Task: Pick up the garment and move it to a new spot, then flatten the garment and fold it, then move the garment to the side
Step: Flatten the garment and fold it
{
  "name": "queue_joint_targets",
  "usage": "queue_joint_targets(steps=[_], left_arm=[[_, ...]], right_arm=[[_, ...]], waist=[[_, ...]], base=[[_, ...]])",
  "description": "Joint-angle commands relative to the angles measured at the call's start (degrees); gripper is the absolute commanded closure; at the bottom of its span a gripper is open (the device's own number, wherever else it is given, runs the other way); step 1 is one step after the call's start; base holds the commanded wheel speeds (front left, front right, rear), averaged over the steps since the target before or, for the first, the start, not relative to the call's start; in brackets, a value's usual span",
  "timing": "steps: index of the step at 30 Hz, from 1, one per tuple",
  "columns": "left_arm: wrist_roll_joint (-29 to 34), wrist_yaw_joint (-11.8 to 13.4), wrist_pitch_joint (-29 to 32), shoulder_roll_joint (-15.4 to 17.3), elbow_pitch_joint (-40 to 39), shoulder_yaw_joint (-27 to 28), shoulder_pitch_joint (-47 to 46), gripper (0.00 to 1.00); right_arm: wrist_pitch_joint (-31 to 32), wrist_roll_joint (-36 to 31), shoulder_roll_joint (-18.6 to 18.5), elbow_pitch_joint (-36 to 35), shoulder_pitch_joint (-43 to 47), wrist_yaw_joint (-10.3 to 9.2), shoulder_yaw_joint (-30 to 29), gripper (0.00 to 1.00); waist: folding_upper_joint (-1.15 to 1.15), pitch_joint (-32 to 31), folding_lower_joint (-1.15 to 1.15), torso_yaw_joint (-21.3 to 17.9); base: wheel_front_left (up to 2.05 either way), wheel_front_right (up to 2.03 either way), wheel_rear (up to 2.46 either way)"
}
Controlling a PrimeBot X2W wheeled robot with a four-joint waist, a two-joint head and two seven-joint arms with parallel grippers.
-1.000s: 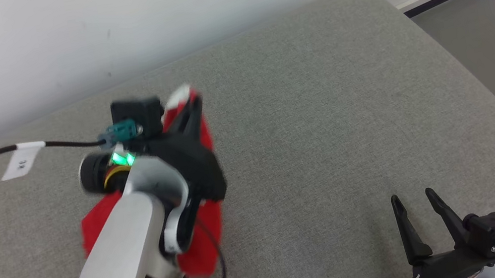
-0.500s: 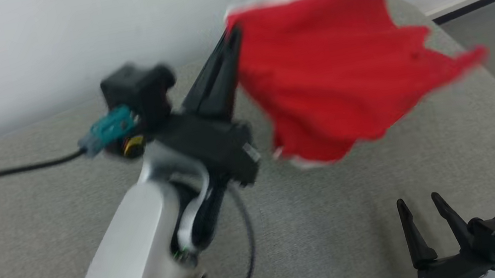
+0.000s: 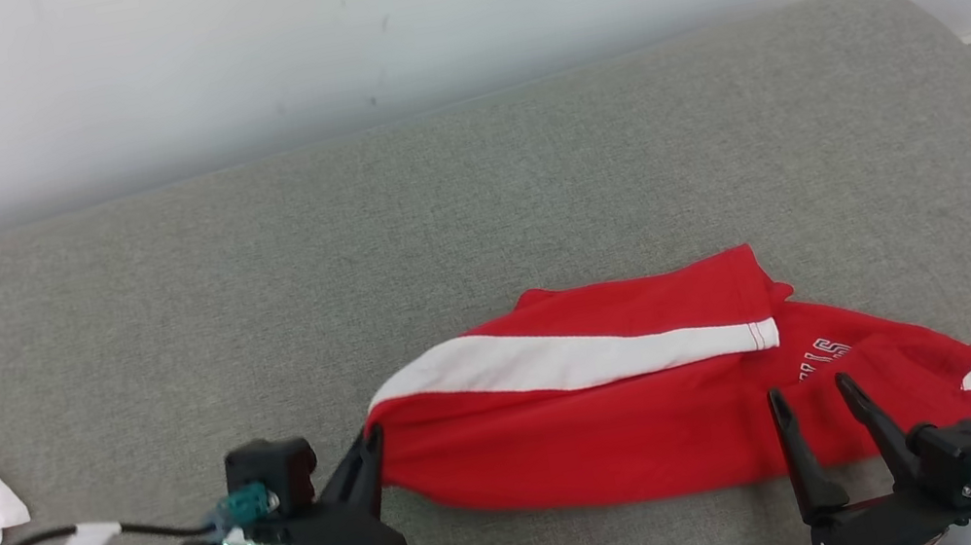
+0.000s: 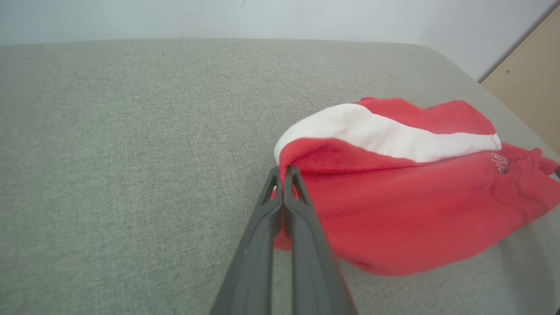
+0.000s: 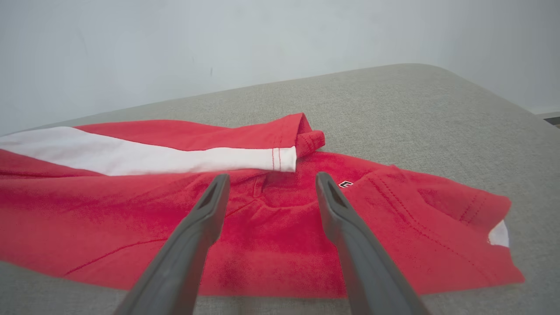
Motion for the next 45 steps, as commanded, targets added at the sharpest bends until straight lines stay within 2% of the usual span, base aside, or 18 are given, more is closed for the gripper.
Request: queue_joint_targets(steps=[1,2,3,4,5,6,7,11,19,27,31,37,39,41,42,43,44,45], left_arm=[[0.6,0.3,-1.4,-0.4,0.4,-0.4,1.8,1.00],[0.8,0.4,-2.0,-0.5,0.5,-0.7,2.4,0.87],[1.0,0.5,-2.6,-0.6,0.6,-0.9,3.0,0.67],[1.0,0.5,-2.6,-0.6,0.6,-0.9,3.0,0.67],[1.4,0.6,-3.2,-0.6,0.6,-1.2,3.7,0.30],[1.5,0.8,-3.7,-0.7,0.4,-1.6,4.4,0.00],[1.7,0.9,-4.1,-0.8,0.2,-1.9,5.2,0.00],[1.3,1.0,-3.7,-1.2,-1.2,-3.2,7.9,0.00],[-2.7,-2.7,2.9,0.0,-7.4,-6.7,12.8,0.00],[-0.3,3.4,2.2,3.3,-11.0,-2.0,10.5,0.00],[2.3,2.9,3.4,4.4,-9.6,-3.4,7.0,0.00],[5.9,1.0,4.2,2.8,-5.3,-7.5,2.5,0.00],[6.6,0.7,3.8,2.2,-3.3,-8.1,1.4,0.19],[7.3,0.8,3.2,1.7,-1.1,-8.8,0.3,0.17],[7.8,1.0,3.0,1.4,0.1,-9.0,-0.1,0.27],[8.3,1.0,2.6,1.1,1.2,-9.3,-0.6,0.51],[8.7,1.0,2.2,0.8,2.1,-9.6,-1.1,0.55],[9.5,0.9,1.8,0.7,2.8,-10.2,-1.5,0.94]], right_arm=[[0.1,-0.1,-0.1,-0.3,-0.3,-0.13,0.1,0.00],[0.2,-0.2,-0.1,-0.4,-0.2,-0.13,0.0,0.00],[0.3,-0.4,-0.1,-0.5,0.0,-0.13,-0.1,0.00],[0.3,-0.4,-0.1,-0.5,0.0,-0.13,-0.1,0.00],[0.5,-0.6,-0.1,-0.6,0.2,-0.13,-0.3,0.00],[0.7,-0.7,-0.1,-0.8,0.3,-0.13,-0.4,0.00],[1.1,-0.9,-0.1,-1.1,0.3,-0.13,-0.6,0.00],[3.4,-1.8,-0.1,-3.2,-0.2,-0.13,-1.9,0.00],[7.4,-3.0,-0.1,-8.0,0.8,-0.13,-4.0,0.00],[9.0,-2.3,-0.1,-10.2,2.0,-0.13,-3.3,0.00],[9.3,-1.8,-0.1,-10.2,2.6,-0.13,-2.8,0.00],[9.3,-1.5,-0.1,-10.2,2.4,-0.13,-2.1,0.00],[9.3,-1.5,-0.1,-10.3,2.4,-0.13,-2.0,0.00],[9.2,-1.6,-0.1,-10.3,2.5,-0.13,-2.1,0.00],[9.2,-1.5,-0.1,-10.3,2.5,-0.13,-2.1,0.00],[9.2,-1.5,-0.1,-10.4,2.4,-0.13,-2.1,0.00],[9.2,-1.4,-0.1,-10.4,2.4,-0.13,-2.1,0.00],[9.2,-1.3,-0.1,-10.5,2.3,-0.13,-2.0,0.00]], waist=[[0.00,-0.4,0.00,0.4],[0.00,-0.5,0.00,0.4],[0.00,-0.6,0.00,0.4],[0.00,-0.6,0.00,0.4],[0.00,-0.7,0.00,0.4],[0.00,-0.8,0.00,0.4],[0.00,-0.8,0.00,0.4],[0.00,-1.0,0.00,0.6],[0.00,-1.5,0.00,1.6],[0.00,-2.3,0.00,1.4],[0.00,-2.6,0.00,1.1],[0.00,-2.7,0.00,0.4],[0.00,-2.6,0.00,0.2],[0.00,-2.4,0.00,0.1],[0.00,-2.4,0.00,0.1],[0.00,-2.2,0.00,0.0],[0.00,-2.1,0.00,0.0],[0.00,-1.9,0.00,0.0]], base=[[0.00,0.00,0.00],[0.00,0.00,0.00],[0.00,0.00,0.00],[0.00,0.00,0.00],[0.00,0.00,0.00],[0.00,0.00,0.00],[0.00,0.00,0.00],[0.00,0.00,0.00],[0.00,0.00,0.00],[0.00,0.00,0.00],[0.00,0.00,0.00],[0.00,0.00,0.00],[0.00,0.00,0.00],[0.00,0.00,0.00],[0.00,0.00,0.00],[0.00,0.00,0.00],[0.00,0.00,0.00],[0.00,0.00,0.00]])
